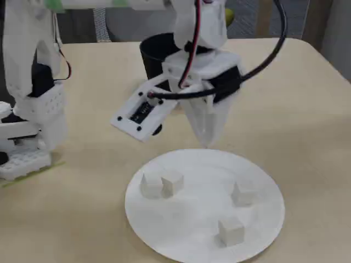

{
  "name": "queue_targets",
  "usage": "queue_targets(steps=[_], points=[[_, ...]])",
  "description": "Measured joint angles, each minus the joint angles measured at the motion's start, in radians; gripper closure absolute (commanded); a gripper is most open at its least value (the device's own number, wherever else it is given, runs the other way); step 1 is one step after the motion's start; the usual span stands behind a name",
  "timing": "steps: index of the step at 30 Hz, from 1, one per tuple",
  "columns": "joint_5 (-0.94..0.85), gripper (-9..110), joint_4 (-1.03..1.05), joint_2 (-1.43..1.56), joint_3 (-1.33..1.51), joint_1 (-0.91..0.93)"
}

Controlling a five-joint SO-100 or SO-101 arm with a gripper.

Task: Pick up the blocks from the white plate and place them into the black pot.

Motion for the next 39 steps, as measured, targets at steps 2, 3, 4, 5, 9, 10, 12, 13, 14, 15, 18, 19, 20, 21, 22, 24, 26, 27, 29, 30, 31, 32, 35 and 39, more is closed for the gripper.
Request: queue_targets(steps=[2, 3, 4, 5, 9, 10, 12, 13, 14, 15, 18, 19, 20, 21, 22, 24, 26, 27, 29, 30, 31, 32, 35, 39], points=[[0.040, 104, 0.000, -0.052, -0.043, 0.020], [0.055, 104, 0.000, -0.077, -0.064, 0.031], [0.067, 104, 0.000, -0.104, -0.089, 0.041], [0.078, 104, 0.000, -0.127, -0.109, 0.046], [0.103, 104, 0.000, -0.221, -0.179, 0.060], [0.103, 104, 0.000, -0.241, -0.193, 0.064], [0.103, 104, 0.000, -0.278, -0.221, 0.078], [0.103, 104, 0.000, -0.296, -0.236, 0.086], [0.101, 104, 0.000, -0.316, -0.253, 0.094], [0.101, 99, 0.000, -0.337, -0.272, 0.098], [0.101, 85, 0.000, -0.376, -0.314, 0.100], [0.101, 83, 0.000, -0.380, -0.321, 0.100], [0.101, 82, 0.005, -0.380, -0.322, 0.100], [0.101, 79, 0.006, -0.380, -0.322, 0.100], [0.101, 77, 0.012, -0.385, -0.325, 0.100], [0.101, 76, 0.017, -0.399, -0.327, 0.100], [0.100, 76, 0.017, -0.416, -0.333, 0.100], [0.094, 76, 0.017, -0.430, -0.342, 0.100], [0.087, 76, 0.017, -0.448, -0.357, 0.100], [0.084, 76, 0.017, -0.459, -0.367, 0.100], [0.081, 77, 0.017, -0.477, -0.383, 0.100], [0.080, 77, 0.017, -0.497, -0.405, 0.100], [0.080, 77, 0.017, -0.549, -0.471, 0.100], [0.081, 88, 0.017, -0.604, -0.549, 0.107]])
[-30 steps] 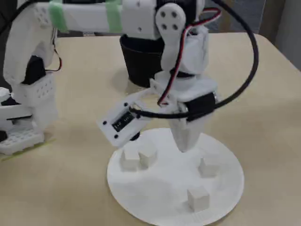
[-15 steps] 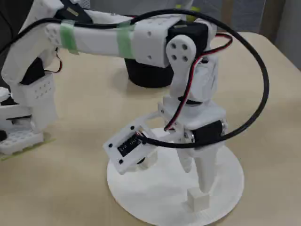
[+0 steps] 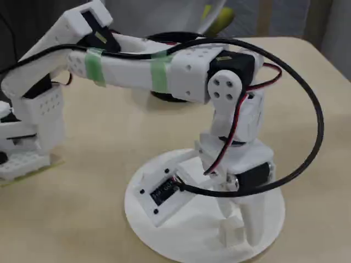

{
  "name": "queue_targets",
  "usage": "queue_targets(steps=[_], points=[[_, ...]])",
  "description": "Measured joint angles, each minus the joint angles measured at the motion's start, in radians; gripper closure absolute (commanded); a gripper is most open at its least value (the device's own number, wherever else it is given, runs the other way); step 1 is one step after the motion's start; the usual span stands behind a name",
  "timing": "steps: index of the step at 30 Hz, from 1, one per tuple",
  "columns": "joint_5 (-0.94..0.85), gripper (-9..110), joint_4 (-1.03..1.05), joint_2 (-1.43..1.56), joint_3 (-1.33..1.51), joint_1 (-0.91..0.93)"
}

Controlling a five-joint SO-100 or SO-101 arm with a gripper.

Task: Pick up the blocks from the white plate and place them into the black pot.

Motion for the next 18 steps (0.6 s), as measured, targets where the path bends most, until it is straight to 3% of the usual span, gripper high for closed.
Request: queue_targets(steps=[5, 18], points=[[0.000, 104, 0.000, -0.051, -0.075, 0.020], [-0.055, 104, 0.020, -0.052, -0.133, 0.017]])
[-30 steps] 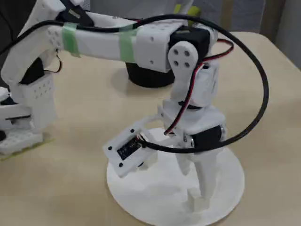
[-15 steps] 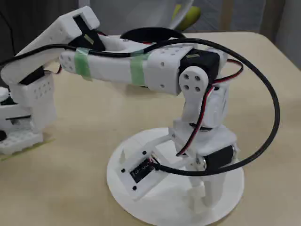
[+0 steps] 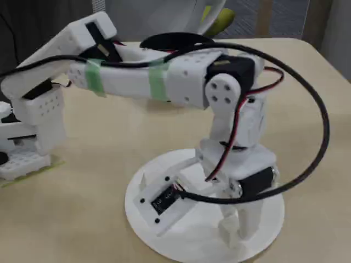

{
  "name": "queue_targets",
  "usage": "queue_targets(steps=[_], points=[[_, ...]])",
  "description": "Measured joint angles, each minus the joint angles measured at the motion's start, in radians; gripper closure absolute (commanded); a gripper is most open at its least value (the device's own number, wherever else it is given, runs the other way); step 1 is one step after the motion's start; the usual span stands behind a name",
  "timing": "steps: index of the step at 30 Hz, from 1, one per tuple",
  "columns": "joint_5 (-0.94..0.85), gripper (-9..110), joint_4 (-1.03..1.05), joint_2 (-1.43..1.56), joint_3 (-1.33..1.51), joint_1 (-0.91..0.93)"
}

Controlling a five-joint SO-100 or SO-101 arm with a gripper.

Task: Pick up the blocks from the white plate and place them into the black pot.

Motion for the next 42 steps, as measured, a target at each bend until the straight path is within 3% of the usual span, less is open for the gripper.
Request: queue_targets(steps=[11, 23, 27, 33, 42], points=[[-0.325, 104, 0.046, 0.107, -0.330, -0.298], [-0.529, 104, 0.048, 0.491, -0.210, -0.973], [-0.531, 104, 0.048, 0.614, -0.080, -1.132], [-0.534, 104, 0.032, 0.896, 0.382, -1.298], [-0.603, 104, -0.209, 0.916, 0.819, -1.325]])
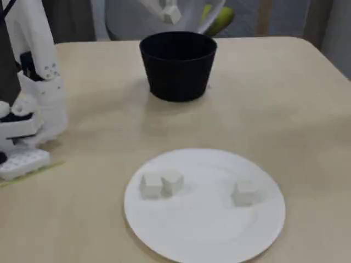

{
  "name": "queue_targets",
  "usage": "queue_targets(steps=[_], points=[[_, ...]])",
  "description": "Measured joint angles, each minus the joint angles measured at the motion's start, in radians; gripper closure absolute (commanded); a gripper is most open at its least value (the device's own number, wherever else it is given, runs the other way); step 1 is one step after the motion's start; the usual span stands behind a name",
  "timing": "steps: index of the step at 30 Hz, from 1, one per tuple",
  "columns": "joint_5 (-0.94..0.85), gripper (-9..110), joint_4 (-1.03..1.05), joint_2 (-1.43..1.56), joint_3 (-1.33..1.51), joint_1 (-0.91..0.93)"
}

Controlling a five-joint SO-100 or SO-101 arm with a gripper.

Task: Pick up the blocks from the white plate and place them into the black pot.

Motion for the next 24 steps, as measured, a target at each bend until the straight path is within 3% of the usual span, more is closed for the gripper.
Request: queue_targets(steps=[6, 21, 24], points=[[-0.032, 104, -0.114, -0.046, 0.057, 0.055], [-0.035, 104, -0.100, -0.112, 0.072, 0.077], [-0.029, 83, -0.078, -0.112, 0.072, 0.077]])
